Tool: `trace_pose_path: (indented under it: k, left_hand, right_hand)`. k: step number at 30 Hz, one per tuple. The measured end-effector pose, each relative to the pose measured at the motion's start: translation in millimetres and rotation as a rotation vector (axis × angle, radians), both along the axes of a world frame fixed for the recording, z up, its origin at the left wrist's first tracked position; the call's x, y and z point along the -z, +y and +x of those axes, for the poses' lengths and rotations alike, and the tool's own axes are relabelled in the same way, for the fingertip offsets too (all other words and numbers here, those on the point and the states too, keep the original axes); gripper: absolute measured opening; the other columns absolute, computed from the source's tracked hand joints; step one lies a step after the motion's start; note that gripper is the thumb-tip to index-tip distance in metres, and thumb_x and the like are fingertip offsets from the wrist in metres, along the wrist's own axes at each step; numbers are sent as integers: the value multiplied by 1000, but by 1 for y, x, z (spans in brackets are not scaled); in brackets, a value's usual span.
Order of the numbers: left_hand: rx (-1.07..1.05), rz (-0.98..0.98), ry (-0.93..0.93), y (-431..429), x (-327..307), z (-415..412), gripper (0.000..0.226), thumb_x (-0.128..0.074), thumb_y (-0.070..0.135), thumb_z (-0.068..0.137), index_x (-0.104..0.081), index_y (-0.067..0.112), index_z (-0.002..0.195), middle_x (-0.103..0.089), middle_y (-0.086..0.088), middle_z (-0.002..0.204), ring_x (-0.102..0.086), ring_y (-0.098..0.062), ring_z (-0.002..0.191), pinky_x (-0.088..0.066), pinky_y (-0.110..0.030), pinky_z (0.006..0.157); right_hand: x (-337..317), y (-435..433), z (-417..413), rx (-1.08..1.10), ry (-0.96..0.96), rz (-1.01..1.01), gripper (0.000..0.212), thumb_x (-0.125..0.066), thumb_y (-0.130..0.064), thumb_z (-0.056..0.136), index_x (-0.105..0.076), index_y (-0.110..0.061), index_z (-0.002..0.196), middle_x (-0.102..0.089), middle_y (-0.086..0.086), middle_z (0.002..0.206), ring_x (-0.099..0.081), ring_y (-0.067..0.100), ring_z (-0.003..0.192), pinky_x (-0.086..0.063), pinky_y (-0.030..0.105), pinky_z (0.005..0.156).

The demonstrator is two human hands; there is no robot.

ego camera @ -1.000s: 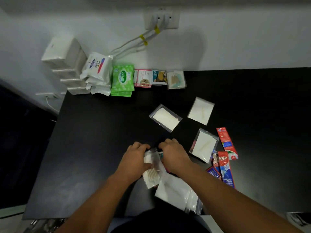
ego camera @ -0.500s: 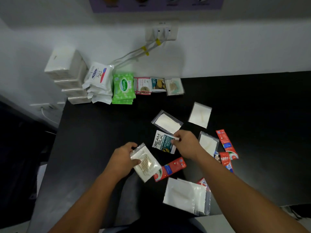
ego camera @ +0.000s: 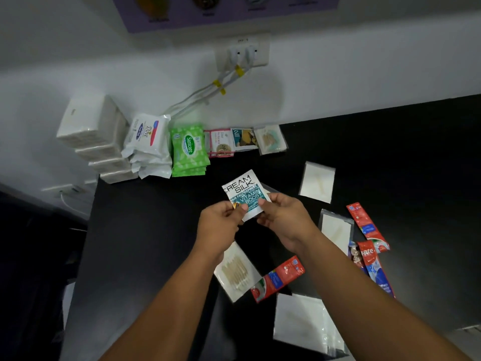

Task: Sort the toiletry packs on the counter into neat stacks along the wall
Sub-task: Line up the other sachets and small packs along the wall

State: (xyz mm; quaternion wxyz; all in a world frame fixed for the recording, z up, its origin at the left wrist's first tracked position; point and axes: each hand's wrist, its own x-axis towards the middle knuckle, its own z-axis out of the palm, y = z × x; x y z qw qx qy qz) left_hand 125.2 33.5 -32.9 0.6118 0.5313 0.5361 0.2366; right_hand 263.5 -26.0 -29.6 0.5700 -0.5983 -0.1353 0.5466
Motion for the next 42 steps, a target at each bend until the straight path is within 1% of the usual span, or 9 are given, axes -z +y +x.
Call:
trace_pose_path:
  k: [4,9,14,18,23,26,30,37,42]
  left_hand:
    - [-9,73,10,23,5,17,7,-71,23,91,-73,20,86,-72,-4,76,-59,-6,63,-52,-21,59]
    - [-6,213,60,70,20,45,12,-72,21,90,-69,23,79,-71,0,69,-61,-8,57,-56,-32,62]
    - [11,377,172,134,48,74,10,-77,29,85,-69,23,81,-74,-1,77,-68,-16,63,-60,-39,66]
    - [-5,631,312,175,56,95,38,-80,31,79,-66,15,110,-70,3,82,-69,-18,75,-58,-35,77]
    - [101,761,467,221,59,119,34,-77,41,73,-71,21,99,-70,-4,100,-69,-27,93,-58,-45,81]
    - [266,945,793,228,59,125,35,-67,39,87,-72,12,110,-69,-12,115,-63,-33,109,-50,-39,95]
    - [375,1071,968,228,74,128,37,-55,39,93,-69,11,114,-68,-15,114,-62,-37,107,-47,-41,93]
    - [416,1116,1000,215,71,122,38,-54,40,93,-67,14,118,-61,-18,117,-55,-40,109,-43,-42,91]
    - [362,1108,720,187,46,102,35,-52,41,95,-71,12,102,-70,-16,102,-62,-36,99,-44,-39,86]
  right_hand:
    - [4,19,9,72,-65,21,10,-60,-11,96,-68,-6,100,-76,11,94,-70,15,76,-56,28,69]
    - [21,64,32,141,-262,1,15,-60,-3,94,-69,-14,88,-74,10,87,-67,13,66,-55,26,62]
    - [42,117,63,146,-443,3,19,-64,3,88,-66,-16,87,-72,9,92,-70,17,73,-59,26,70]
    - [57,156,85,88,-825,12,31,-70,0,78,-70,-7,108,-71,8,98,-69,24,91,-56,37,90]
    - [60,185,99,-117,-1392,-23,28,-55,-6,91,-67,-4,116,-69,10,112,-62,23,104,-44,27,89]
    - [69,196,104,-237,-1555,-103,29,-50,-8,95,-65,-9,120,-65,10,118,-58,25,107,-41,29,87]
    - [79,198,106,-335,-1708,-117,28,-49,-9,95,-65,-8,118,-60,15,116,-55,29,107,-42,34,86]
    - [74,194,111,-364,-1780,-107,29,-52,-13,95,-65,-9,121,-59,14,119,-50,32,111,-47,42,90]
    - [47,157,100,-205,-1544,93,20,-56,-17,97,-72,-7,102,-65,12,101,-60,25,93,-48,38,83]
